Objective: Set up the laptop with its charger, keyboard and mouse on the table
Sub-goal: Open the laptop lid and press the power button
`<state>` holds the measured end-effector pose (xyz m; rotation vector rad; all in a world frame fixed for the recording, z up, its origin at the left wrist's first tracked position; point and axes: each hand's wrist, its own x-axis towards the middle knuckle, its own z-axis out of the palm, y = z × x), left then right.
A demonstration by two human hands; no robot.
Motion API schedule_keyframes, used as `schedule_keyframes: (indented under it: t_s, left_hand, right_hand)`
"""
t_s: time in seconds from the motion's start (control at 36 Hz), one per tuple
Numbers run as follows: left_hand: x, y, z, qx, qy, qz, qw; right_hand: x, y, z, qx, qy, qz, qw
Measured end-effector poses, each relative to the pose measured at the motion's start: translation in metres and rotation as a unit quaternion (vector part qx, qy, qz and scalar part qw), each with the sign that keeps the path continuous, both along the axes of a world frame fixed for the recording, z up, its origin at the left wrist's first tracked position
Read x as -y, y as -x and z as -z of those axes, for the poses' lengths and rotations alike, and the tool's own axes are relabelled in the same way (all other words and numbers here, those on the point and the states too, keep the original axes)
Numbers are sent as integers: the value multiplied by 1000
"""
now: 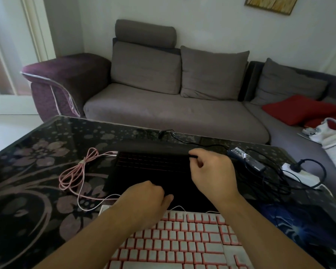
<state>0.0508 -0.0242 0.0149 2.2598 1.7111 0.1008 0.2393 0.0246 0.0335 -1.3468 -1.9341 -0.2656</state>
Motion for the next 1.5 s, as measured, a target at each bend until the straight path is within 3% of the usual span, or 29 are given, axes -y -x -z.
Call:
schedule_keyframes:
  t_s: [0.11,0.22,0.53,0.69,0.97,1.5]
  left_hand:
    - [-3,2,8,-10,-35,-16,999]
    - [-5,5,9,-19,-44,-19,999]
    - [-11,6,-4,-39,-8,-4,999]
    - [-19,5,-8,-63,25,-7,998]
    - [-24,7,-17,-67,73,0,995]
    - [-20,5,-16,-43,68,-18,997]
  right_hand:
    - [-8,7,-7,1,-19,4,1000]
    - [-14,9,-16,-14,46,-19,999]
    - [-76,25,-59,116,119,34,986]
    - [-122,43,-92,142,173,90,970]
    - [-143,51,-101,142,234,113,955]
    - [-149,49,-126,127,341,132,922]
